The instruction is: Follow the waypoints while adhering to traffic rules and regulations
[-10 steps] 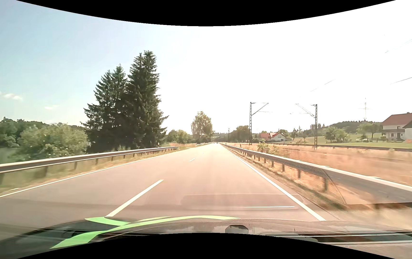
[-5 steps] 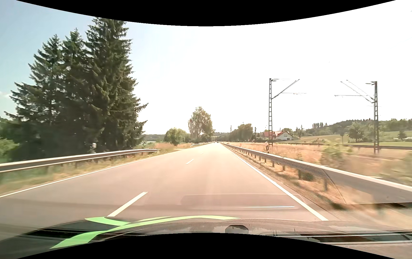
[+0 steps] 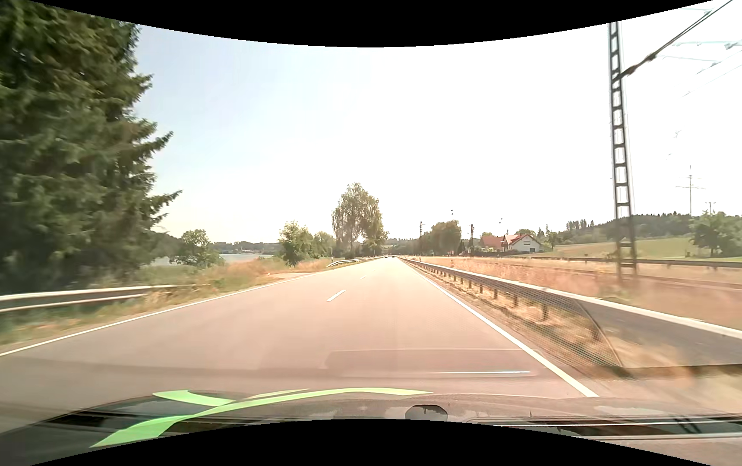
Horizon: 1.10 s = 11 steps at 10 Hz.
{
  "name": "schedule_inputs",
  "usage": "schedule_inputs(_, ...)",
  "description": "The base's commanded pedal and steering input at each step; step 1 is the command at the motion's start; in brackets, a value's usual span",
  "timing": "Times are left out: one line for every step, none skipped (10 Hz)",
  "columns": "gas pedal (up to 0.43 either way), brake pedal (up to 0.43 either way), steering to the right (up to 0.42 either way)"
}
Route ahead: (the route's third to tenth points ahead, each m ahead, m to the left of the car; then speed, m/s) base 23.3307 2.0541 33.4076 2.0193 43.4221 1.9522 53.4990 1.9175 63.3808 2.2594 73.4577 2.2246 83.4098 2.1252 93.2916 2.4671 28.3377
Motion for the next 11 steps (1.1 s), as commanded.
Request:
schedule_inputs(0.260, 0.000, -0.002)
schedule_inputs(0.260, 0.000, -0.003)
schedule_inputs(0.248, 0.000, -0.002)
schedule_inputs(0.248, 0.000, -0.002)
schedule_inputs(0.248, 0.000, -0.002)
schedule_inputs(0.248, 0.000, -0.002)
schedule_inputs(0.248, 0.000, -0.001)
schedule_inputs(0.248, 0.000, -0.001)
schedule_inputs(0.248, 0.000, -0.001)
schedule_inputs(0.248, 0.000, -0.001)
schedule_inputs(0.260, 0.000, 0.000)
